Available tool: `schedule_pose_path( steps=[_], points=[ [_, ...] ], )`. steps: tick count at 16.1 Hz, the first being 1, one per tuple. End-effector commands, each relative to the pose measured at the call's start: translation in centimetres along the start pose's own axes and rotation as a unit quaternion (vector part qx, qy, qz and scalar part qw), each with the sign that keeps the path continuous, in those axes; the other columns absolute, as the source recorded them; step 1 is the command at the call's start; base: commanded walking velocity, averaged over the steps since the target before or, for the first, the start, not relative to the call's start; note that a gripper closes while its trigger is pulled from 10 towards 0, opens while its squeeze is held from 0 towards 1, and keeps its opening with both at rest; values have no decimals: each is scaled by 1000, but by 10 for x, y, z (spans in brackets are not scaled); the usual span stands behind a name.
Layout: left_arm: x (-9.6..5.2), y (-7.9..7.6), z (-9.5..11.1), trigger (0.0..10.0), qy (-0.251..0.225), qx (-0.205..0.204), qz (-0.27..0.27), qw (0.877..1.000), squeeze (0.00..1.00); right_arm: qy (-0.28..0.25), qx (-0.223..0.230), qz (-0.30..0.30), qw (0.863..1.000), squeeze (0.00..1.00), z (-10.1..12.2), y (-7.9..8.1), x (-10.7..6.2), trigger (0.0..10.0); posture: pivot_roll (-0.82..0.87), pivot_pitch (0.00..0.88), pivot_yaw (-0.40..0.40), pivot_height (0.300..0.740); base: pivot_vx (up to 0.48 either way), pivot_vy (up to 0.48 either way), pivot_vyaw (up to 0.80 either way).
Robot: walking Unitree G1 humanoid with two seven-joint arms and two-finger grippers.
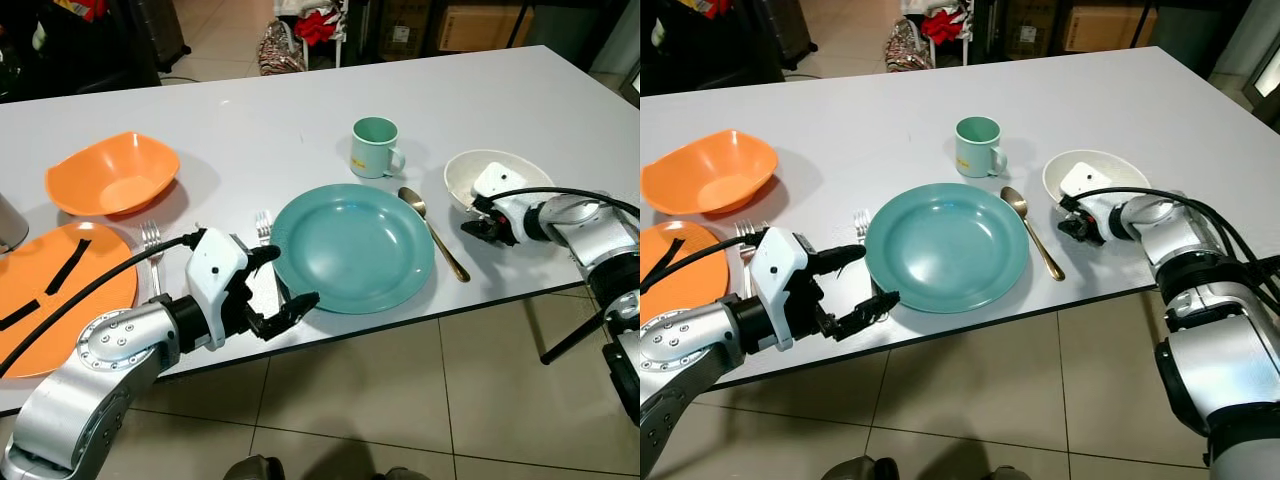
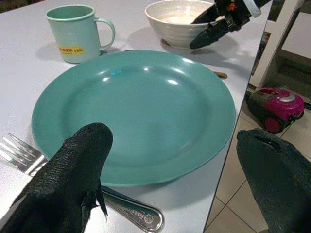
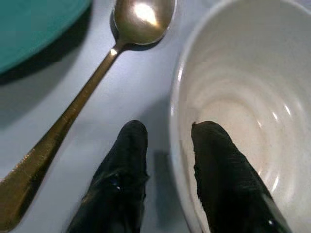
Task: Setting the table
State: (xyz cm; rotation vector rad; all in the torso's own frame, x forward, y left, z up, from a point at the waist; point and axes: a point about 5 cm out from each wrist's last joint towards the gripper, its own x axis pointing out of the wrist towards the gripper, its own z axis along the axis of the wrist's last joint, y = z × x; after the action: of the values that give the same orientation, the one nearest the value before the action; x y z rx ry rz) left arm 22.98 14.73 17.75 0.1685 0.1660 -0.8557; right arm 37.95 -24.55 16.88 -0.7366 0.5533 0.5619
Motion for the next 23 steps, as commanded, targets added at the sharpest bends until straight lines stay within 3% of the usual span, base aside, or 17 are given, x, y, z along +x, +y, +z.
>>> schedule_pose_path(
  steps=[1,11,15,17,19,20,21,22,23],
  points=[
    [-4,1,-1,10000,6,0,1,1000,0,-7,2,-1,1000,0,3,-3,-2,0,-107,94,26,740,0,0,0],
    [-5,3,1,10000,4,5,3,1000,0,-2,-4,-1,1000,0,2,-5,-2,0,-104,79,28,740,0,0,0],
    [-7,4,1,10000,2,6,8,1000,0,6,-13,-23,1000,0,4,-16,-10,0,-98,76,26,740,0,0,0],
    [-8,6,4,10000,-4,6,18,1000,0,15,-78,-63,995,0,20,-37,-27,0,-94,76,21,740,0,0,0],
    [-10,5,4,10000,-6,5,21,1000,0,-19,-119,-83,989,0,48,-51,-43,0,-96,77,19,740,0,0,0],
    [-10,5,3,10000,-6,5,21,1000,0,-26,-126,-84,988,0,53,-52,-45,0,-96,77,19,740,0,0,0],
    [-9,5,4,10000,-7,4,22,1000,0,-70,-155,-68,983,0,77,-48,-49,0,-98,78,15,740,0,0,0],
    [-9,6,4,10000,-7,5,22,1000,0,-84,-163,-59,981,0,84,-44,-50,0,-98,78,15,740,0,0,0],
    [-9,6,5,10000,-8,6,23,1000,0,-115,-176,-33,977,0,97,-34,-51,0,-94,79,12,740,0,0,0]
  ],
)
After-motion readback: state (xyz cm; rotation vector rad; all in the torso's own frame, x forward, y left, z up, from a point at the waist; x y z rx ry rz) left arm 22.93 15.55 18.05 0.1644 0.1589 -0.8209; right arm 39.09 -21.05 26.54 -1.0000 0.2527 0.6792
